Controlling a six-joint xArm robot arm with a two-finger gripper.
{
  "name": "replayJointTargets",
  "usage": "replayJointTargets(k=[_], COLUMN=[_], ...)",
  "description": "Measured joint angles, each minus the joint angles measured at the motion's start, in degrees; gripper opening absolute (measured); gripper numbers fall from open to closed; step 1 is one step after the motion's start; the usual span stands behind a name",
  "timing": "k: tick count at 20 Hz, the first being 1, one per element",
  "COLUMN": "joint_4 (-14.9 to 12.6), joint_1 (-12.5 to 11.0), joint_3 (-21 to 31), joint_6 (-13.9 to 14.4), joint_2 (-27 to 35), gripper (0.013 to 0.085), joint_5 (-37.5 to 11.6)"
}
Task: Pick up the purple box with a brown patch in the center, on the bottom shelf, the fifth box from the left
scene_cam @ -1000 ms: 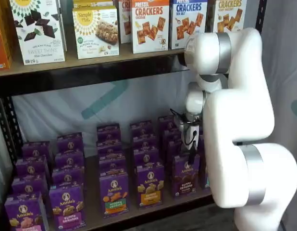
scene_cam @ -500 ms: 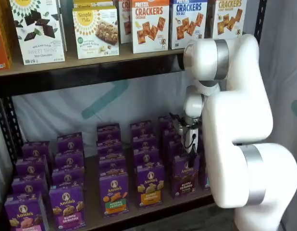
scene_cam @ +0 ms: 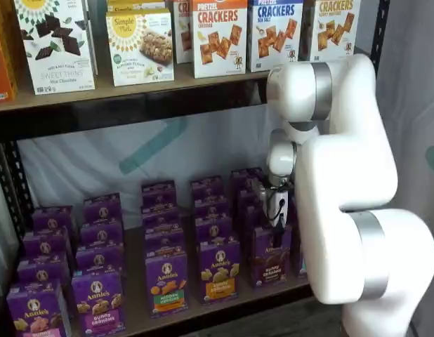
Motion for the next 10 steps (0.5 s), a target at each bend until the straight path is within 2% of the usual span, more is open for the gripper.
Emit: replayJointTargets(k=[3, 4, 5, 6, 9, 10], joint_4=[0.1, 0.26, 0.47, 0.77, 1.16, 1.25], joint_1=[0.01, 0.0, -0.03, -0.07, -0.08, -0.08], joint_3=[0.12, 0.15, 0.22, 0.25, 0.26, 0.2], joint_6=[-0.12, -0.25, -0.47, -0.74, -1.08, -1.13], joint_2=[0.14, 0.15, 0.15, 0.15, 0.17, 0.18], gripper=[0.069, 0.065, 0.065, 0.061, 0.057, 0.053], joint_5=[-0.38, -0.45, -0.55, -0.61, -0.62, -0.53])
